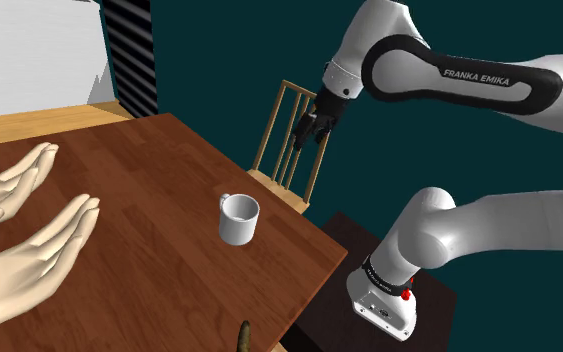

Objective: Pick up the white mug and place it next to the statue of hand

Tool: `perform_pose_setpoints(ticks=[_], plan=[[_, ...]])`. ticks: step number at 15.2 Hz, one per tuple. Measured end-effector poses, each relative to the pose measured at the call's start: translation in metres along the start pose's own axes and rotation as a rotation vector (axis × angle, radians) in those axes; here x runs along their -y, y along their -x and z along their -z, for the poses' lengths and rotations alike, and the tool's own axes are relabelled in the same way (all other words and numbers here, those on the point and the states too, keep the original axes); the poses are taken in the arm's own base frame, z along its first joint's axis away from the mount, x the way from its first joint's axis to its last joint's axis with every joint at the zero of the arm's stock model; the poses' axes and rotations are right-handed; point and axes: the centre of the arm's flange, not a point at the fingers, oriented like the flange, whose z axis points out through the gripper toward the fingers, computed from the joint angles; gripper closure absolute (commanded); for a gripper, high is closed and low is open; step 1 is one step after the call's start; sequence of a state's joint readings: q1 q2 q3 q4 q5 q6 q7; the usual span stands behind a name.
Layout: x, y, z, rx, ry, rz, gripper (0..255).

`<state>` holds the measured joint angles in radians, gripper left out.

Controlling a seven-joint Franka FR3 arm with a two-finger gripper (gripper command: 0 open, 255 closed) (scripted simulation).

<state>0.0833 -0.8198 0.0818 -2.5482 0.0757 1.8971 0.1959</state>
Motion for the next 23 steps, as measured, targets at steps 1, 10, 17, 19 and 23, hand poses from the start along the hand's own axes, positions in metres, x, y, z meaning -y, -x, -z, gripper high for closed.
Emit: perform_pose_setpoints(ticks=[1,10,17,19,23], plan=[[0.006,0.000,-0.011,-0.003,0.000,0.003,0],[0.081,0.003,-0.106,-0.025,0.004,0.030,0],[0.120,0.007,-0.167,-0.039,0.005,0.045,0],[0.122,0.008,-0.177,-0.040,0.005,0.045,0],[0.122,0.007,-0.199,-0.040,0.005,0.045,0]])
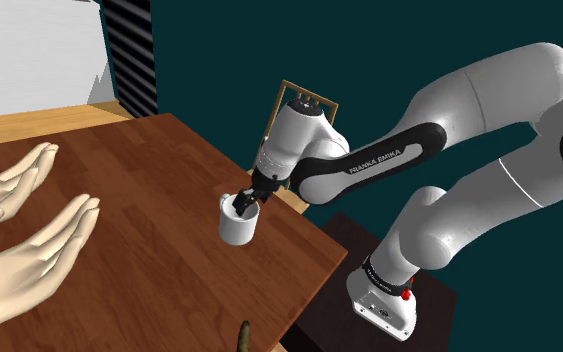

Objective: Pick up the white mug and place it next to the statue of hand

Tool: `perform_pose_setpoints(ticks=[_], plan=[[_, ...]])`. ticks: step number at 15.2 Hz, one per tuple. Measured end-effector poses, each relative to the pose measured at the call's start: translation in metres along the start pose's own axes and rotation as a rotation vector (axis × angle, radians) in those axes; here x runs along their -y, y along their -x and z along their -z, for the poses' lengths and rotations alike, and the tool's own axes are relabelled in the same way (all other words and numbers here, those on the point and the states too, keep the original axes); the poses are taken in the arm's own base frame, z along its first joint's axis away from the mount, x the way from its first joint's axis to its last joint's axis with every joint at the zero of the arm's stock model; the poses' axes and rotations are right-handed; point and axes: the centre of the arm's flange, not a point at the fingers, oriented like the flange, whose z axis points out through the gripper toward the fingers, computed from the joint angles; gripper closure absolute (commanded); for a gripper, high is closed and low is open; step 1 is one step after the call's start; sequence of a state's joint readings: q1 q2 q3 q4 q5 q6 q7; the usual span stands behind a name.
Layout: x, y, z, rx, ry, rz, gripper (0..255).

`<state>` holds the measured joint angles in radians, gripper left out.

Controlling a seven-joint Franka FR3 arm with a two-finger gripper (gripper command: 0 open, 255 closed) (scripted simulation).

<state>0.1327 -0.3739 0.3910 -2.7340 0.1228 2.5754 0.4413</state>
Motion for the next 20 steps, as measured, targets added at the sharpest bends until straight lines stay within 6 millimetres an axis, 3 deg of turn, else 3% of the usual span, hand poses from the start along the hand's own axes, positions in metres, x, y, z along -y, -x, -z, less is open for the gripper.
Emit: perform_pose_setpoints(ticks=[6,7,17,20], plan=[[0.000,0.000,-0.003,-0.001,-0.001,0.000,0],[0.000,0.000,-0.003,-0.001,-0.001,0.000,255],[0.000,0.000,-0.003,-0.001,0.000,0.000,255],[0.001,-0.001,0.007,-0.001,-0.001,0.000,255]])
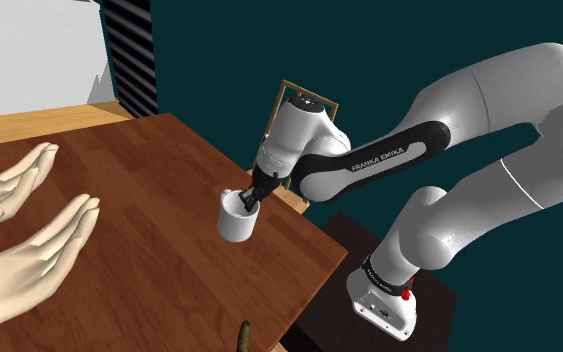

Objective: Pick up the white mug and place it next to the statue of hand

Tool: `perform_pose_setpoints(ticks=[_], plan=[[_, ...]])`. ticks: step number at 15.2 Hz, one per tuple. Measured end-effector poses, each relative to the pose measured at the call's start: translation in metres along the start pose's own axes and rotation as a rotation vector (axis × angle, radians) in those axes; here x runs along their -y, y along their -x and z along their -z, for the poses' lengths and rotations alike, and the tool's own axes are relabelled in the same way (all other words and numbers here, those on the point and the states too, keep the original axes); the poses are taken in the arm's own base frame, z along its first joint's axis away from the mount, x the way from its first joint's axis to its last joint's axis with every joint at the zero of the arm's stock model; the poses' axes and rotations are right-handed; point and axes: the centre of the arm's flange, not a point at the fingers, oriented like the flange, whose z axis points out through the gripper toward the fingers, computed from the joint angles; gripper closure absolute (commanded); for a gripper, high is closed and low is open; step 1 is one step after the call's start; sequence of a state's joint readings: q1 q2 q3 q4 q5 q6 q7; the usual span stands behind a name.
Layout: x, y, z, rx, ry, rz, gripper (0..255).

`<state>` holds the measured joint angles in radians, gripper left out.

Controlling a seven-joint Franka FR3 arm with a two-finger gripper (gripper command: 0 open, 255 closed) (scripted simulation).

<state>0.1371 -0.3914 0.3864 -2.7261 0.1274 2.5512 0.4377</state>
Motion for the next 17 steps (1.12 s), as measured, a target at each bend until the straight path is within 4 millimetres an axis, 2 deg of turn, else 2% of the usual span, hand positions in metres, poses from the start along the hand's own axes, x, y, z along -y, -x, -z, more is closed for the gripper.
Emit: perform_pose_setpoints(ticks=[17], plan=[[0.003,-0.018,0.088,0.000,0.000,0.000,255]])
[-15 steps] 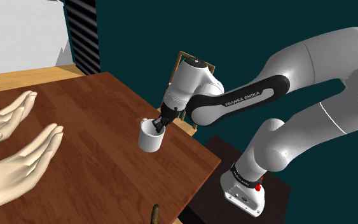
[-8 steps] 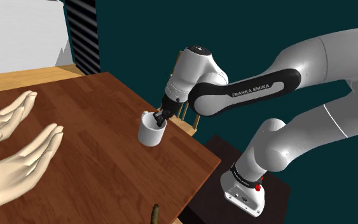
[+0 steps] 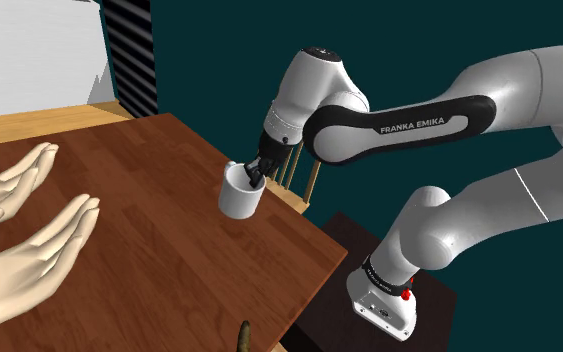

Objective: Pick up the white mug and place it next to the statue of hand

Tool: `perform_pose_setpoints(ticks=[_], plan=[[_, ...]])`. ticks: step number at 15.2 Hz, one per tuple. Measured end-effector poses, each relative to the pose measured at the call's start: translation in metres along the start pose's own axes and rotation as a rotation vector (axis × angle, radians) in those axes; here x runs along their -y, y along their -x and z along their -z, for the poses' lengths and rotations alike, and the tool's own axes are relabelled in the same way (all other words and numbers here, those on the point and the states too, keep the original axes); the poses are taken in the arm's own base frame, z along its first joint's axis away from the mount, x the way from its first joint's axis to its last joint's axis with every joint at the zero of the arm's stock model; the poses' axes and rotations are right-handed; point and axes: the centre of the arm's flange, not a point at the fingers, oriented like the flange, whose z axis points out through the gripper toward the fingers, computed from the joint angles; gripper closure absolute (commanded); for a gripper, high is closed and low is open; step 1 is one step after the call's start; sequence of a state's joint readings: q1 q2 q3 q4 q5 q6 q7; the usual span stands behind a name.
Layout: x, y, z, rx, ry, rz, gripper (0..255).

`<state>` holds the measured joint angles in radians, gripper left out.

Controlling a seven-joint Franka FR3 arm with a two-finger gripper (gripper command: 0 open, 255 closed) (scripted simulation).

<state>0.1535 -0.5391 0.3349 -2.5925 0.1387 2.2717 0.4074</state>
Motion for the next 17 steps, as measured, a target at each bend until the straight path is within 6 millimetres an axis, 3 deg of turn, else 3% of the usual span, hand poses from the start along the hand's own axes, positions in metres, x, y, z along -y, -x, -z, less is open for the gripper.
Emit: perform_pose_setpoints(ticks=[17], plan=[[0.002,-0.018,0.088,0.000,0.000,0.000,255]])
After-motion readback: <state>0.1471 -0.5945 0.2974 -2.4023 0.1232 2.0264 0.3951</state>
